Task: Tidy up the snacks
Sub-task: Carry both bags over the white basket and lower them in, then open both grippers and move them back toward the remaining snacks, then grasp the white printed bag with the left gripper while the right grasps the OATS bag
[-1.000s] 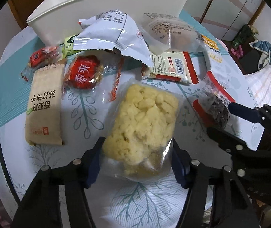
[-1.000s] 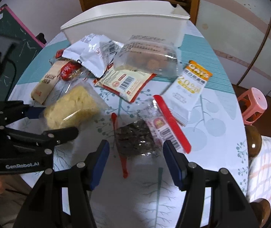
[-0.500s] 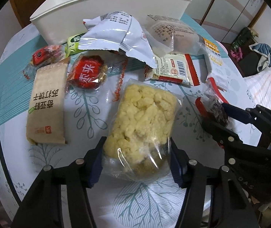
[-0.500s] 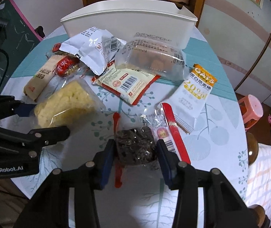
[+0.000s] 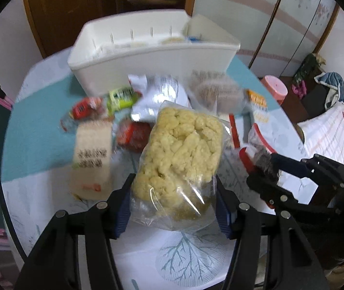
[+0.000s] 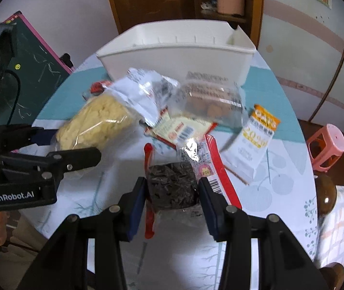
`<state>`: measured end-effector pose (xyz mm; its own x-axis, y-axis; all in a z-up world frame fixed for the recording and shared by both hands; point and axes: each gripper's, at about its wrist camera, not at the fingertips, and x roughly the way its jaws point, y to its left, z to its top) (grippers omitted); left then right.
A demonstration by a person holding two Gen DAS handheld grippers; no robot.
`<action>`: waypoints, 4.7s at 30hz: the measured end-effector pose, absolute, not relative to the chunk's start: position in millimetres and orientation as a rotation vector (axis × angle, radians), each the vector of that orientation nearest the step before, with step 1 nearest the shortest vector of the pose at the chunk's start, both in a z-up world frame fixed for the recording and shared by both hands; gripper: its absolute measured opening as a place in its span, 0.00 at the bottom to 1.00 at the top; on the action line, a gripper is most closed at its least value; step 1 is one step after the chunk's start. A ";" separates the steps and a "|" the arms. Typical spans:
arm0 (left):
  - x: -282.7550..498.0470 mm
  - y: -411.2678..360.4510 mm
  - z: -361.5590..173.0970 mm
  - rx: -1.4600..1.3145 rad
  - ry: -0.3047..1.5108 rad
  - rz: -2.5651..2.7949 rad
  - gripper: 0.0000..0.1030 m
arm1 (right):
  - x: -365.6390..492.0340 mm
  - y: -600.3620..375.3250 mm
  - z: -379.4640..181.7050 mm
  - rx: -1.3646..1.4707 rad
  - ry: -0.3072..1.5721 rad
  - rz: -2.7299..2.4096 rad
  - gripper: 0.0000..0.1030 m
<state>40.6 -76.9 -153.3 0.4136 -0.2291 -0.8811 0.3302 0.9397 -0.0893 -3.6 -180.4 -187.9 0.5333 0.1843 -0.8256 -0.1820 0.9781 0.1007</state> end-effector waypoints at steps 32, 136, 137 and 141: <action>212.8 -48.1 23.6 0.158 0.763 -0.160 0.56 | 152.5 -193.5 9.1 0.035 0.620 0.177 0.43; 146.8 -96.2 -163.0 0.077 1.084 -0.249 0.93 | 80.9 -271.9 -210.6 0.273 1.118 -0.138 0.60; 148.3 -98.2 -166.9 0.078 1.093 -0.249 0.93 | 82.4 -271.5 -212.2 0.273 1.121 -0.139 0.60; 153.1 -104.0 -177.7 0.081 1.114 -0.247 0.93 | 88.7 -269.3 -221.1 0.263 1.137 -0.146 0.60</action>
